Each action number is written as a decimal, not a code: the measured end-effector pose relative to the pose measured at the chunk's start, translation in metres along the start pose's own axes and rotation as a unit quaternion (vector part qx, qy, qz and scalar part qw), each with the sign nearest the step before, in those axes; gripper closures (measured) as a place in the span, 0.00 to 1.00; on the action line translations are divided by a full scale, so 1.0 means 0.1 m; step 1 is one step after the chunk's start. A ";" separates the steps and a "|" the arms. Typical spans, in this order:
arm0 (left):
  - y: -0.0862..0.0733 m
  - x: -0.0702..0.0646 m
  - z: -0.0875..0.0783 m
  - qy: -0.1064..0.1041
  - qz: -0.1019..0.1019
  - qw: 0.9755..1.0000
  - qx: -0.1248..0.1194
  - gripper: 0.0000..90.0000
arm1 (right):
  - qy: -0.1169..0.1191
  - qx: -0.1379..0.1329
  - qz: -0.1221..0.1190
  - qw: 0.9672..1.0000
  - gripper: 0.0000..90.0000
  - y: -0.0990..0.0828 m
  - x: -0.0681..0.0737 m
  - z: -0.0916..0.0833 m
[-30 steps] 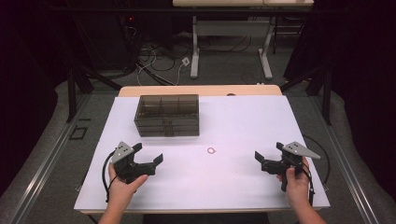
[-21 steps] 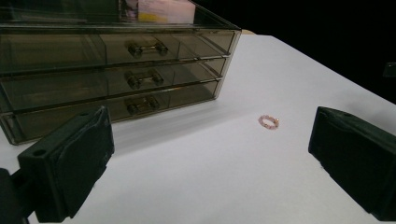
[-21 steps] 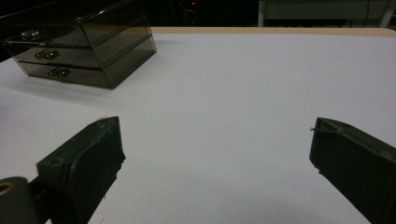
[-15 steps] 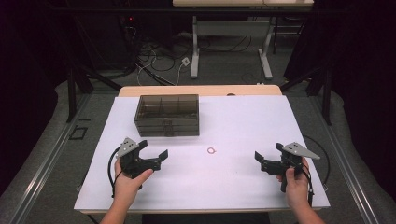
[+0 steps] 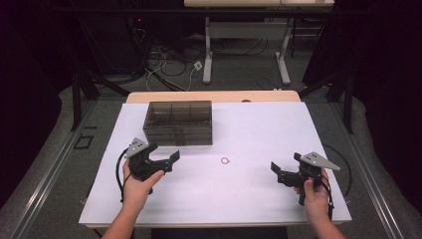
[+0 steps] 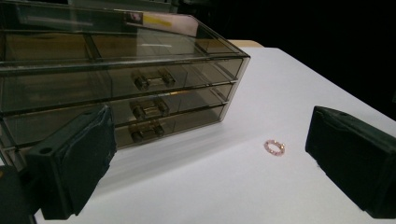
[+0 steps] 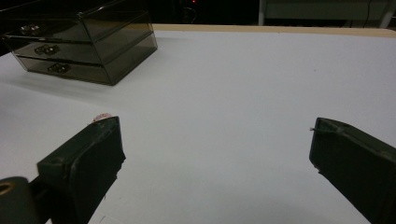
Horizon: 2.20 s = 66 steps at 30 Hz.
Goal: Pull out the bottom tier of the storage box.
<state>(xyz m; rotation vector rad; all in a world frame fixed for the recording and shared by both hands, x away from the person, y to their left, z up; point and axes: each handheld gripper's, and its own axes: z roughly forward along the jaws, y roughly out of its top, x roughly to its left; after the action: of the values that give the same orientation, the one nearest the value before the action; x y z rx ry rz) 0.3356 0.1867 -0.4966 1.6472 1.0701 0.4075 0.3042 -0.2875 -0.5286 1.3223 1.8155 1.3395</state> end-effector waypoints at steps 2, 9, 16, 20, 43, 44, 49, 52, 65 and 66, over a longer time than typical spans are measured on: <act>0.03 0.00 0.01 0.002 0.001 1.000 -0.001 0.02 | 0.000 0.002 -0.002 1.000 0.03 0.00 0.00 0.00; 0.14 0.01 0.02 0.006 -0.003 1.000 -0.001 0.05 | 0.003 0.001 -0.003 1.000 0.03 0.00 0.02 0.00; 0.18 0.05 0.08 0.014 -0.021 1.000 0.007 0.11 | 0.003 0.005 -0.003 1.000 0.03 -0.01 0.01 0.01; 0.20 0.09 0.12 0.013 -0.039 0.999 0.014 0.17 | 0.004 0.002 -0.002 1.000 0.03 -0.01 0.01 0.02; 0.21 0.12 0.38 0.026 -0.098 0.994 0.036 0.27 | 0.005 0.008 -0.005 1.000 0.04 -0.02 0.00 0.02; 0.21 0.12 0.40 0.029 -0.102 0.994 0.036 0.28 | 0.004 0.007 -0.004 1.000 0.04 -0.02 0.00 0.03; 0.21 0.10 0.45 0.034 -0.111 0.993 0.034 0.28 | 0.004 0.007 -0.003 1.000 0.04 -0.02 0.00 0.02; 0.21 0.11 0.48 0.029 -0.116 0.992 0.039 0.30 | 0.004 0.008 -0.003 1.000 0.05 -0.02 -0.01 0.03; 0.17 0.05 0.62 0.015 -0.150 0.987 0.061 0.36 | 0.003 0.007 0.000 1.000 0.05 -0.02 -0.01 0.02; 0.17 0.05 0.62 0.015 -0.150 0.987 0.061 0.36 | 0.003 0.007 0.000 1.000 0.05 -0.02 -0.01 0.02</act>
<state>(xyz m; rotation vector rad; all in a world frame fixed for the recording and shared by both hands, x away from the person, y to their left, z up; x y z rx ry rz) 0.3908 0.1539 -0.5057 1.5569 1.3644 0.1727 0.3060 -0.2879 -0.5311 1.3259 1.8338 1.3342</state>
